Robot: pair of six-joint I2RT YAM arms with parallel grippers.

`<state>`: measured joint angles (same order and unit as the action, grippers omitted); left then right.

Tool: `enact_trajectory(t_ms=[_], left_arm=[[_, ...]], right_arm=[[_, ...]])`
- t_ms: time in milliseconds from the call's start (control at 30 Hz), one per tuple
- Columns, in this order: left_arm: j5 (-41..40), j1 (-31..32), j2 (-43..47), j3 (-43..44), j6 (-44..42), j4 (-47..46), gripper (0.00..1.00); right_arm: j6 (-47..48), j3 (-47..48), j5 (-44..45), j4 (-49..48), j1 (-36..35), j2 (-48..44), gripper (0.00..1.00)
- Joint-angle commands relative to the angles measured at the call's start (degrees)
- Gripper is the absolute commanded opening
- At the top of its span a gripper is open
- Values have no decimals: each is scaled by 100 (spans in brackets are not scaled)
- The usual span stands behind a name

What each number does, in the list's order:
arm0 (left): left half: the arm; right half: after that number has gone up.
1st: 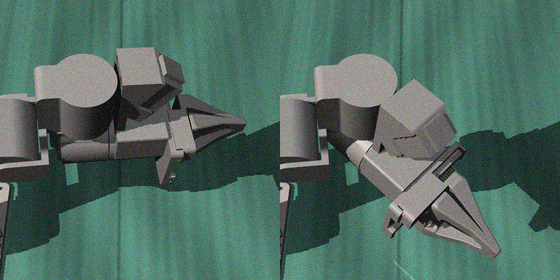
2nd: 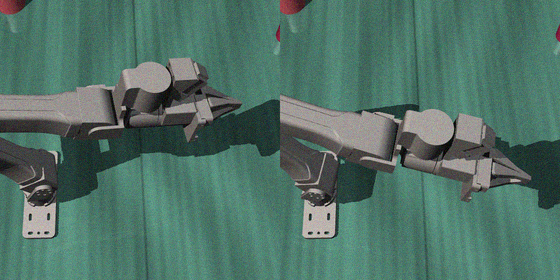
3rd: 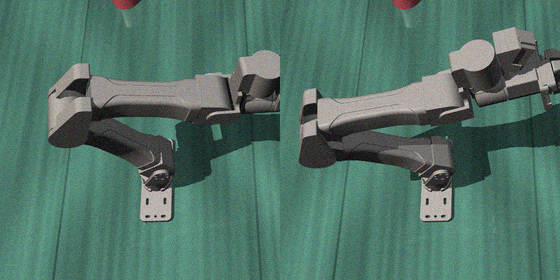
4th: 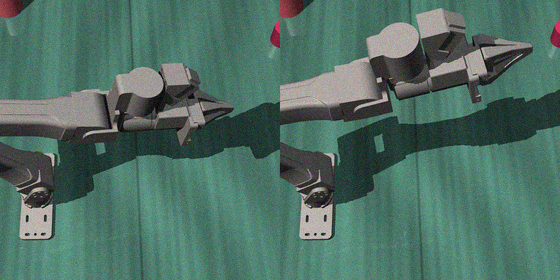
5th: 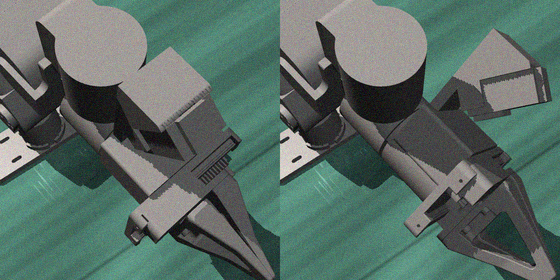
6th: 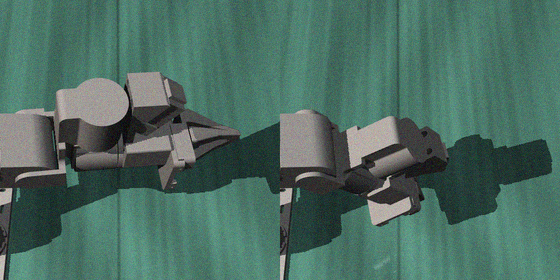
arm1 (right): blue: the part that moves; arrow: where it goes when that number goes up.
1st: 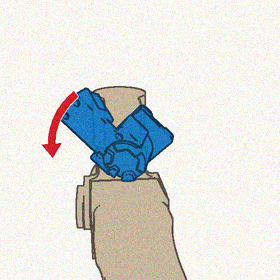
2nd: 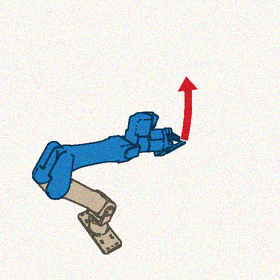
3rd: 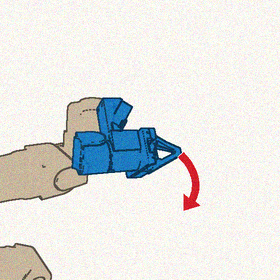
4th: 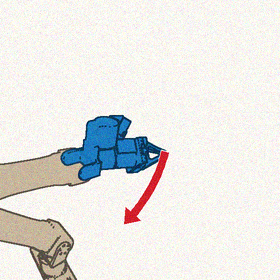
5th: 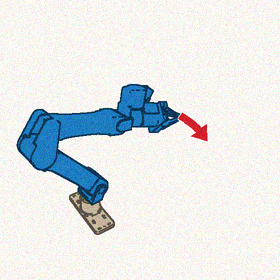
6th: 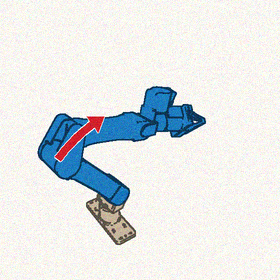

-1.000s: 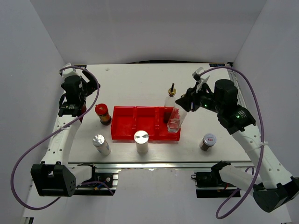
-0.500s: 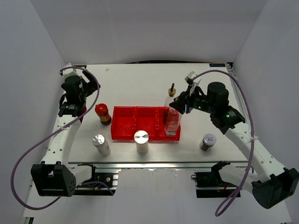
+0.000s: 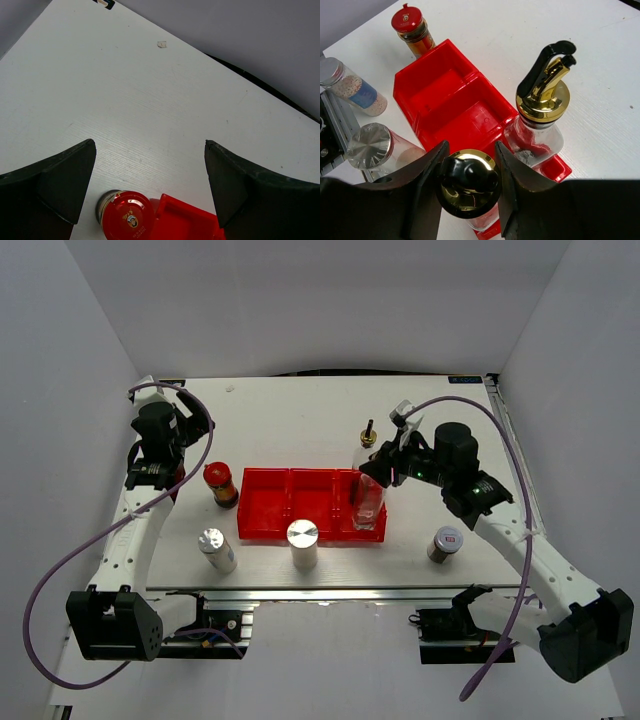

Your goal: Organize the condiment bottles

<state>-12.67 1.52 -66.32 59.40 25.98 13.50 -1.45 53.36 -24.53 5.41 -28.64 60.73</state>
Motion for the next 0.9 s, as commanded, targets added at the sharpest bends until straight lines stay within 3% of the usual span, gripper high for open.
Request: enact_trajectory(t_ms=[0,267,400,633,833,867], left_arm=[[19,-11,49,-16,4,48,98],[10,-11,58,-42,4,83,98],[19,-11,41,-33,4,109,98],[115,-11,41,-95,65,74,98],[54,-11,146,-86,180,118,98],[80,-11,181,-77,188,127,98]], right_arm=[[-66,25,-78,-822,-71,-88,0],[-57,-107,-43,-822,-124,-167,35],[-92,-142,-25,-831,-133,-167,41],[-136,-98,-130,-840,-203,-123,60],[-110,-37,-227,-796,-256,-167,69],[-110,-19,-236,-752,-256,-175,75]])
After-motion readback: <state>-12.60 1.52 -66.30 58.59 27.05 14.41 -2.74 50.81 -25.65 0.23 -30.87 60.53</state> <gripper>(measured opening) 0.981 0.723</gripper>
